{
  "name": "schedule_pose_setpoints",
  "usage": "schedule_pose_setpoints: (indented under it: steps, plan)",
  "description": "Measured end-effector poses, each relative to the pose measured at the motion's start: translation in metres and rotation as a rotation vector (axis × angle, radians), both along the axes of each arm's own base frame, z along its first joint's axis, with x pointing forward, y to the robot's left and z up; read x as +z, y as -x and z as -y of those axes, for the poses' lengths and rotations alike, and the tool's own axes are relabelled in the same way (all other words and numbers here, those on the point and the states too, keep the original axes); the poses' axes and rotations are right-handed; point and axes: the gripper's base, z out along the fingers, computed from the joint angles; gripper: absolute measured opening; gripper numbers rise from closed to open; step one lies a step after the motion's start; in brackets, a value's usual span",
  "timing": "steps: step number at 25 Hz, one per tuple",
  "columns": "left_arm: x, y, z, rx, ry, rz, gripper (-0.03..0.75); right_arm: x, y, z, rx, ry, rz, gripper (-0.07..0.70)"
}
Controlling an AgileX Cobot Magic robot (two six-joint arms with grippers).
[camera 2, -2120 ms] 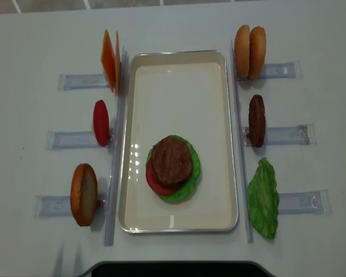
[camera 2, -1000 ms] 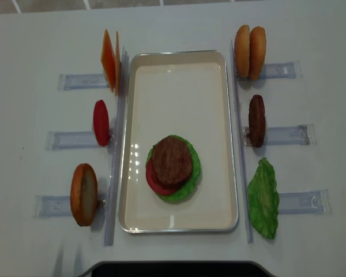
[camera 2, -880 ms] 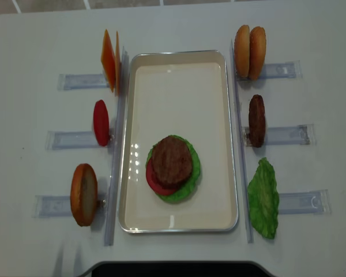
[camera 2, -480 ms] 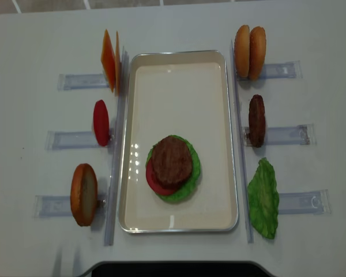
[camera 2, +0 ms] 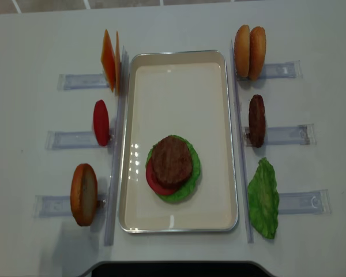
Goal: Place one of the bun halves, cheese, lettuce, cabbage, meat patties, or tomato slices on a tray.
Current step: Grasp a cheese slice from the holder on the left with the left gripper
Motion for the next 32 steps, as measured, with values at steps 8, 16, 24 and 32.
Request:
schedule_pose_setpoints:
  steps: [8, 16, 24, 32]
  plan:
    - [0.031, -0.103, -0.001, -0.005, 0.045, -0.157, 0.428, 0.0, 0.0, 0.0, 0.0, 0.0, 0.002, 0.275]
    - [0.021, -0.212, -0.004, 0.011, 0.086, -0.321, 0.428, 0.0, 0.0, 0.0, 0.0, 0.0, 0.002, 0.275]
    - [-0.004, -0.287, -0.009, 0.029, 0.074, -0.438, 0.428, 0.0, 0.0, 0.0, 0.0, 0.0, 0.002, 0.275]
    - [-0.008, -0.308, -0.01, 0.063, 0.047, -0.441, 0.428, 0.0, 0.0, 0.0, 0.0, 0.0, 0.002, 0.275]
